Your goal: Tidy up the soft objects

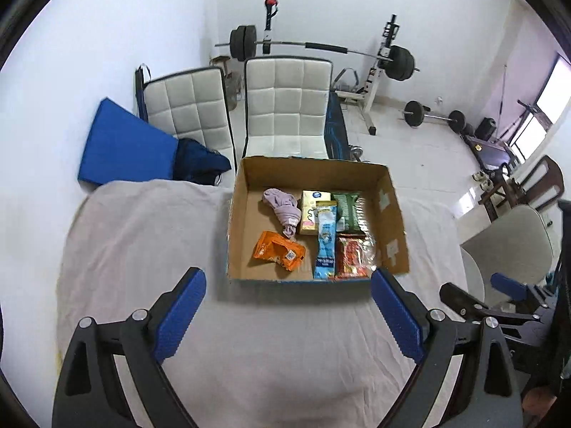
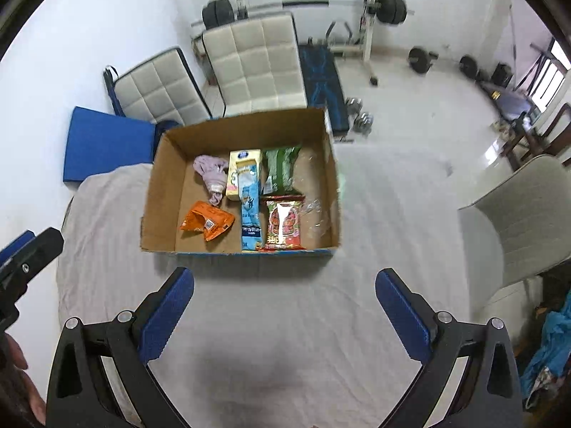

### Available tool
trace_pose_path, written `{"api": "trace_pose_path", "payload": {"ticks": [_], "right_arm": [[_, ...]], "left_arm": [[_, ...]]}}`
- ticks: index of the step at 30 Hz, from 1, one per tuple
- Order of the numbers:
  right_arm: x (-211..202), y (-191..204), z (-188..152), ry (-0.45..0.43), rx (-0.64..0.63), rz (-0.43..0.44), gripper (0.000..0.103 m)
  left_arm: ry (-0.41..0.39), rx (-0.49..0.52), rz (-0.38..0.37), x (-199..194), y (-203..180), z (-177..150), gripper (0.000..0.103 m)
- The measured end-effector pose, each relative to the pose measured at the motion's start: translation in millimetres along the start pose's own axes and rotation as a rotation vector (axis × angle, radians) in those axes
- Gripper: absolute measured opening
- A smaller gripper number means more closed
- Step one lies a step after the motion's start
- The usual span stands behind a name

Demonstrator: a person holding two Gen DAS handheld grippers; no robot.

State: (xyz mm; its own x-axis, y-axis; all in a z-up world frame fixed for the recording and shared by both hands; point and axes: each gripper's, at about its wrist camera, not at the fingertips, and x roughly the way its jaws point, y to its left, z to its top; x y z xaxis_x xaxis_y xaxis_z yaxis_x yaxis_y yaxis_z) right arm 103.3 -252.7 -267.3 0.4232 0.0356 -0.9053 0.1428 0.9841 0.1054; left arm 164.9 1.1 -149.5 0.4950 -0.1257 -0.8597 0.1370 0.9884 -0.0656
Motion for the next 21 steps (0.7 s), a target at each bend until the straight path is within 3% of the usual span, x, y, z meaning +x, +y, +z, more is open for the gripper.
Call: {"api": "trace_pose_path", "payload": {"ticks": [11, 21], "right_arm": [[-126.6, 17.9, -51.9, -0.12, -0.018, 0.063, 0.103], [-174.4, 23.9, -85.5, -0.14, -0.016, 0.04, 0.103]], "left_arm": [[-0.079, -0.002, -0.024, -90.1, 5.8, -29.4, 0.095], [-0.09, 0.029, -0.045, -120.5, 6.4, -52.3, 0.095]]}}
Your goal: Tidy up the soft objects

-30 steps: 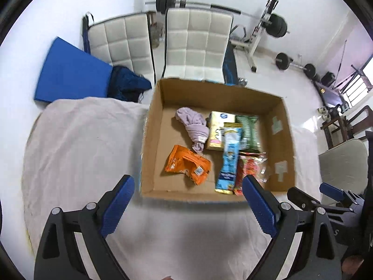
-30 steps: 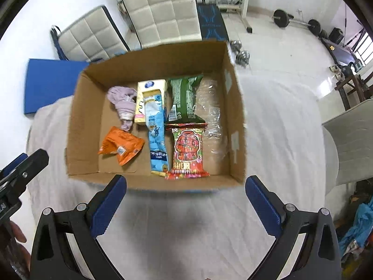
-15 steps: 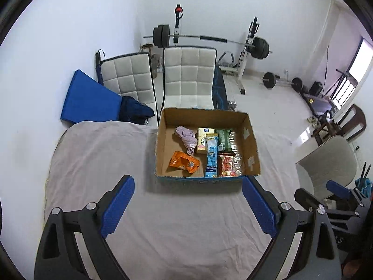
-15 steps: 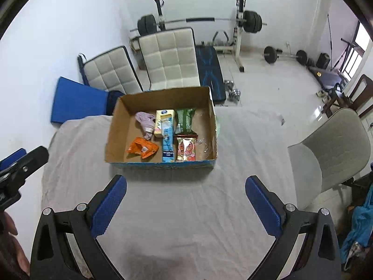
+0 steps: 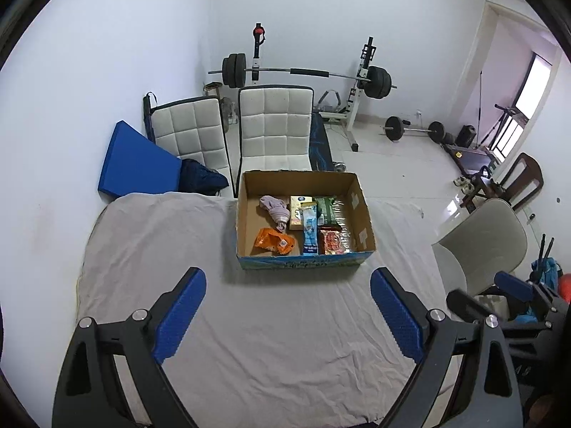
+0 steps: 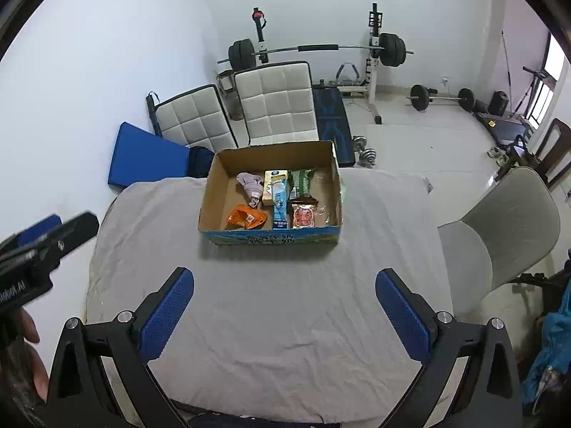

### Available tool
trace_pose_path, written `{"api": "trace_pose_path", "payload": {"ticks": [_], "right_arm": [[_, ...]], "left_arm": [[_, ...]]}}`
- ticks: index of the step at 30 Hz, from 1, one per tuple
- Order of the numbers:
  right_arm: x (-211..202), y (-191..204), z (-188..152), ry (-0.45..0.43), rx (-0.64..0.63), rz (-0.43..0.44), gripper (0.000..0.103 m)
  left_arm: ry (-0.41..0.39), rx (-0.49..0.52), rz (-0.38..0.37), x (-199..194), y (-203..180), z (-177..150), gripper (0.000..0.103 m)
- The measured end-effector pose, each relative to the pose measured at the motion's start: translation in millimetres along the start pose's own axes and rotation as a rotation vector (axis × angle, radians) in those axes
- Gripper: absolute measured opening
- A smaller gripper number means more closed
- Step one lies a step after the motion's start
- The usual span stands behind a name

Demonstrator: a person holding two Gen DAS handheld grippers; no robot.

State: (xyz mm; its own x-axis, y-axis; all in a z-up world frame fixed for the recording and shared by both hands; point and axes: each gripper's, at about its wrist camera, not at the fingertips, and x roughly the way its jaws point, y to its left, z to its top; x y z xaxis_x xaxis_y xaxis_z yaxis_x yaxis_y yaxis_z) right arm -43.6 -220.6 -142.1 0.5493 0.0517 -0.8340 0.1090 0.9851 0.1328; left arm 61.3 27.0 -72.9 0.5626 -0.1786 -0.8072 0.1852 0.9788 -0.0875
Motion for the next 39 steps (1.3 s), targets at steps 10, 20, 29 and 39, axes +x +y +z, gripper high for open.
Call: {"api": "trace_pose_path", "payload": {"ticks": [10, 20, 29, 39], "right_arm": [[-18.5, -13.7, 20.2, -0.109, 0.014, -0.037, 0.103], [-21.6, -29.5, 37.6, -0.142, -0.001, -0.04, 0.103], [-17.7, -35.6, 37.5, -0.124, -0.014, -0.021, 0.103], [-21.1, -37.0, 35.7, -0.139, -0.032, -0.024, 0.103]], "left_arm": [[-0.034, 0.005, 0.053, 1.5, -10.8, 2.2, 0.103], [-0.082, -0.04, 0.076, 2.4, -16.2, 12.6, 0.103], [-0.097, -0.049, 0.1, -0.1, -23.1, 10.4, 0.103], [-0.088, -0.053, 0.1, 0.3, -26.7, 6.5, 0.103]]}}
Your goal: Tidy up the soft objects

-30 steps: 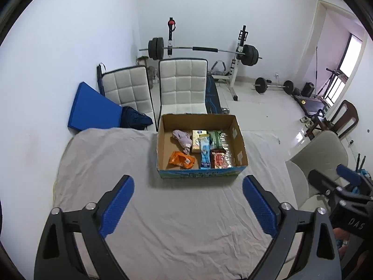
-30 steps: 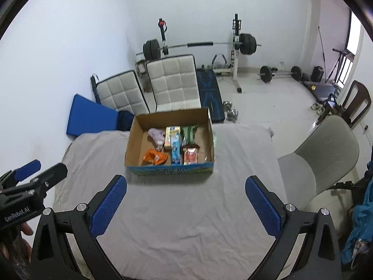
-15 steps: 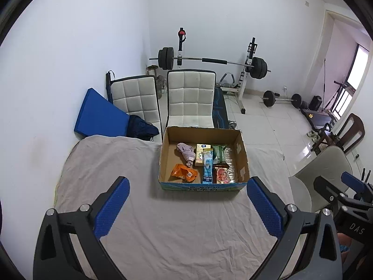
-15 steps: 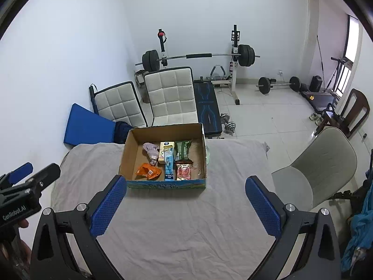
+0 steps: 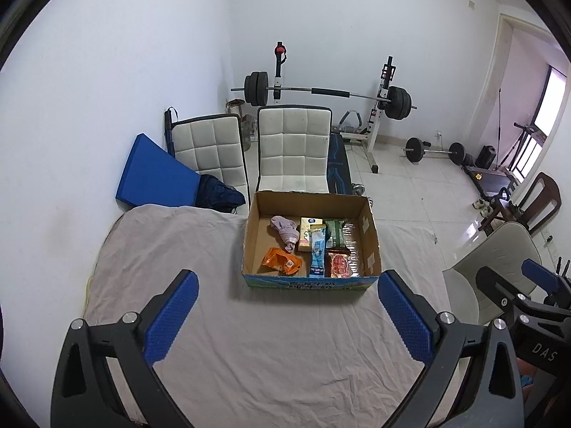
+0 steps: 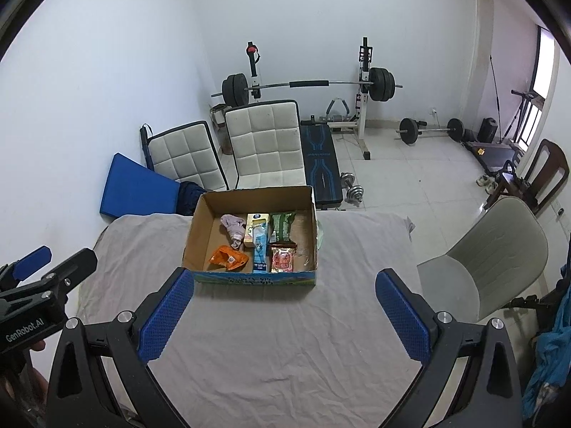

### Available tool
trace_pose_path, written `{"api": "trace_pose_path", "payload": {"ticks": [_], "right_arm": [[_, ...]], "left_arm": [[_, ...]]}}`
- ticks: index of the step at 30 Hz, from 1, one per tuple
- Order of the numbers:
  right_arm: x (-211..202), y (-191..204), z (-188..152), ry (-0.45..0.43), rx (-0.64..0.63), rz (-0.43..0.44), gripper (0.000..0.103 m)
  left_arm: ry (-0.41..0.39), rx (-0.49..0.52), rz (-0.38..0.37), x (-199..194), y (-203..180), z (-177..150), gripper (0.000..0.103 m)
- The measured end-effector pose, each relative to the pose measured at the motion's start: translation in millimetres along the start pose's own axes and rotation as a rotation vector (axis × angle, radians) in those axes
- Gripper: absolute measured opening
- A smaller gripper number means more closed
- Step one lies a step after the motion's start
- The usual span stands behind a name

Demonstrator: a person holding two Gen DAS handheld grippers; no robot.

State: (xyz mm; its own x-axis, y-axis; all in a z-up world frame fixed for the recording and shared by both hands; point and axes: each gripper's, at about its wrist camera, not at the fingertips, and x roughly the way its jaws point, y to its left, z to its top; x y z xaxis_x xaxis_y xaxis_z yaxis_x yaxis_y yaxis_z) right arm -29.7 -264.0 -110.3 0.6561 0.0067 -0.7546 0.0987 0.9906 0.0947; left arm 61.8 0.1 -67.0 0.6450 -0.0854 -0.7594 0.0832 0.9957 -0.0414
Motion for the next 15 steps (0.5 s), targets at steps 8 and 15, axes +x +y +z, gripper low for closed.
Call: {"api": "trace_pose_path", "payload": {"ticks": [8, 15], "right_arm": [[-2.3, 1.1, 3.2, -0.008, -0.01, -0.002, 0.103], [-2.2, 0.6, 5.5, -0.008, -0.012, 0.0, 0.103]], "left_arm": [[-0.007, -0.005, 0.012, -1.6, 0.2, -0.7, 0.103], [-0.01, -0.006, 0.017, -0.4, 0.6, -1.2, 0.103]]}}
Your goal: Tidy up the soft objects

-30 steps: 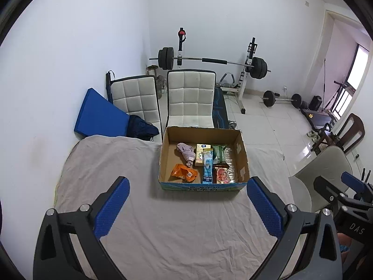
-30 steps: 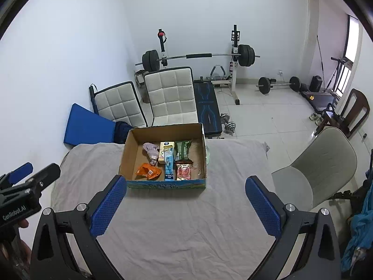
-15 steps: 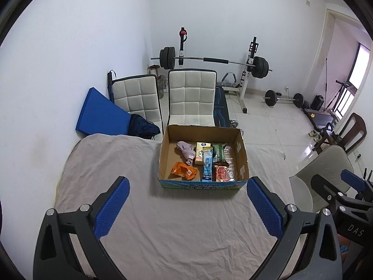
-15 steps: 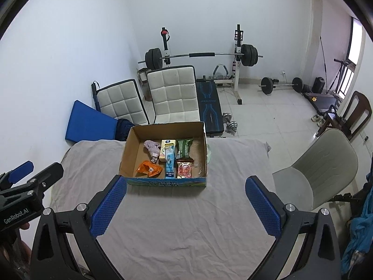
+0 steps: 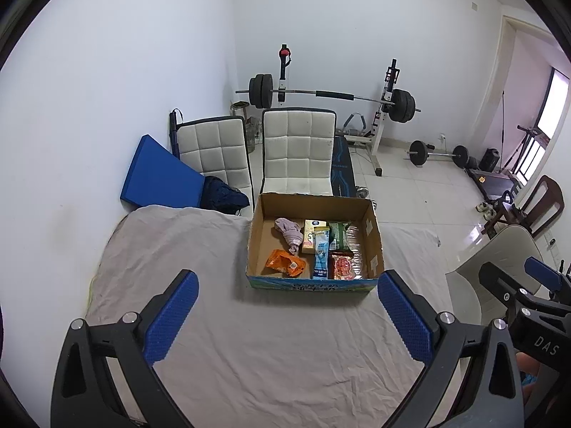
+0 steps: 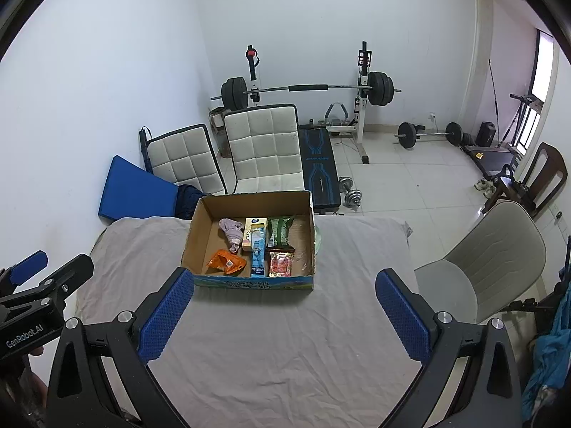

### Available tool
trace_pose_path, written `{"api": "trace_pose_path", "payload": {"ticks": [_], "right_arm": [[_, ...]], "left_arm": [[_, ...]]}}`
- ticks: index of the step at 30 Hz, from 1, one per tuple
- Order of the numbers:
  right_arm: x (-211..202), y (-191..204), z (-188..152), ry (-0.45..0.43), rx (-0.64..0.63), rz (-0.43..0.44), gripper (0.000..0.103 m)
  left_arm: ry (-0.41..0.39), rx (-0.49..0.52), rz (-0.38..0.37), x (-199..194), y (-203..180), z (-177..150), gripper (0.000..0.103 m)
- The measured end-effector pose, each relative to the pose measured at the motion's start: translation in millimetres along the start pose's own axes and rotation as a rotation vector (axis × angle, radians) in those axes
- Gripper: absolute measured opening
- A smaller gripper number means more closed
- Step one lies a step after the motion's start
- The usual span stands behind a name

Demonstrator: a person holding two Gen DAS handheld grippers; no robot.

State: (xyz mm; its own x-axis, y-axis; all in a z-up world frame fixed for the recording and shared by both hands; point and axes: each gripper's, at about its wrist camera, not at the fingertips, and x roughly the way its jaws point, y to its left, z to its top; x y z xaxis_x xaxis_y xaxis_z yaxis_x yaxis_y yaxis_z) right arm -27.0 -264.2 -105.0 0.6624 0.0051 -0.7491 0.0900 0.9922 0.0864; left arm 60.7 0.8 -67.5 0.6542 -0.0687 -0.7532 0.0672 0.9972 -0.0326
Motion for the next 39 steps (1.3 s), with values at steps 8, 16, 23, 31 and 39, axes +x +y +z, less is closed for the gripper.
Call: {"api": "trace_pose_path", "payload": {"ticks": [8, 16, 23, 31, 39], "right_arm": [[0.1, 0.4, 1.9, 0.0, -0.002, -0.002, 0.103], [1.2, -0.7, 3.8, -0.002, -0.005, -0.009, 0.103], [5.1, -0.8, 0.6, 0.01, -0.011, -0.026, 0.103], [3.9, -2.4, -1.6, 0.003, -0.007, -0.04, 0.103], [1.6, -0.7, -0.7, -0.001, -0.008, -0.039, 0.103]], "left_arm": [[-0.001, 0.0, 0.002, -0.3, 1.1, -1.1, 0.103], [0.001, 0.005, 0.009, 1.1, 1.9, -3.1, 0.103], [0.007, 0.007, 0.011, 1.6, -0.3, -4.6, 0.103], [0.0, 0.004, 0.013, 2.1, 2.1, -7.2, 0.103], [-0.005, -0.008, 0.007, 0.7, 3.6, -8.4, 0.103]]}}
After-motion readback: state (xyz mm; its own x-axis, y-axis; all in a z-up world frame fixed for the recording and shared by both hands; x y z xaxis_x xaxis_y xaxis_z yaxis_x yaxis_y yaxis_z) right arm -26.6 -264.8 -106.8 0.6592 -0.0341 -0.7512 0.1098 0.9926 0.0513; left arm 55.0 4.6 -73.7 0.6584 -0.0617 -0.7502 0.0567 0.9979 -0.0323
